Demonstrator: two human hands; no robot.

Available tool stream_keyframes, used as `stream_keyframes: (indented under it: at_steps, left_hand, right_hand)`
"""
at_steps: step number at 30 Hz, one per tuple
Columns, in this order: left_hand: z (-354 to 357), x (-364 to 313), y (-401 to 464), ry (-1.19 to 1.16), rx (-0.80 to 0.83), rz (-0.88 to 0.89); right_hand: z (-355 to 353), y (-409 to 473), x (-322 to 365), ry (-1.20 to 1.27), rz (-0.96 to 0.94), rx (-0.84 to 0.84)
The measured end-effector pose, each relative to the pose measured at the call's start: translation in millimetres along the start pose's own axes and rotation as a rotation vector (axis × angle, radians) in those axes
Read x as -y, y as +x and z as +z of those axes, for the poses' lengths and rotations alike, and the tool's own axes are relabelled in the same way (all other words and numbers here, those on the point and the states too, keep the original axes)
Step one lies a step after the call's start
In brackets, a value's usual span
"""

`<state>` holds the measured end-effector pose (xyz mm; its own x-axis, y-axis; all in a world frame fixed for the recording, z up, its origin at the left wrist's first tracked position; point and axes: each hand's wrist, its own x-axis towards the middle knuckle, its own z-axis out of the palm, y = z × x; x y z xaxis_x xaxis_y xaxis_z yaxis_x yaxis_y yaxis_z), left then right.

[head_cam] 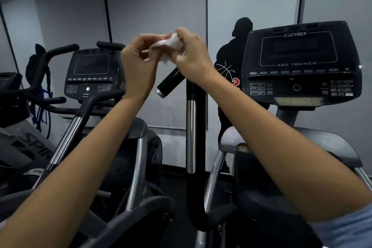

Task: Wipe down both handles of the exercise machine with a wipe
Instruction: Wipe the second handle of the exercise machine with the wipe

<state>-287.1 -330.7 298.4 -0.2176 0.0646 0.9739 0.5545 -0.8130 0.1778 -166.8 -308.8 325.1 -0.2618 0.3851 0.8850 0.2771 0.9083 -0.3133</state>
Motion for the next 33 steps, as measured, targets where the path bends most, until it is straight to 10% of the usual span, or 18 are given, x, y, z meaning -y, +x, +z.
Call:
stream_keyframes:
  at_steps: [6, 17, 33]
  left_hand:
    - [-6, 53, -15, 0.495, 0.393, -0.242]
    - [16, 96, -21, 0.898, 0.619, -0.291]
    - [19, 97, -8, 0.909, 0.652, -0.351]
  right_hand:
    - [-50, 28, -12, -0.173, 0.02, -0.428]
    - [-58, 22, -28, -0.374, -0.04, 0.293]
    - [-54, 55, -48, -0.322, 0.055, 0.161]
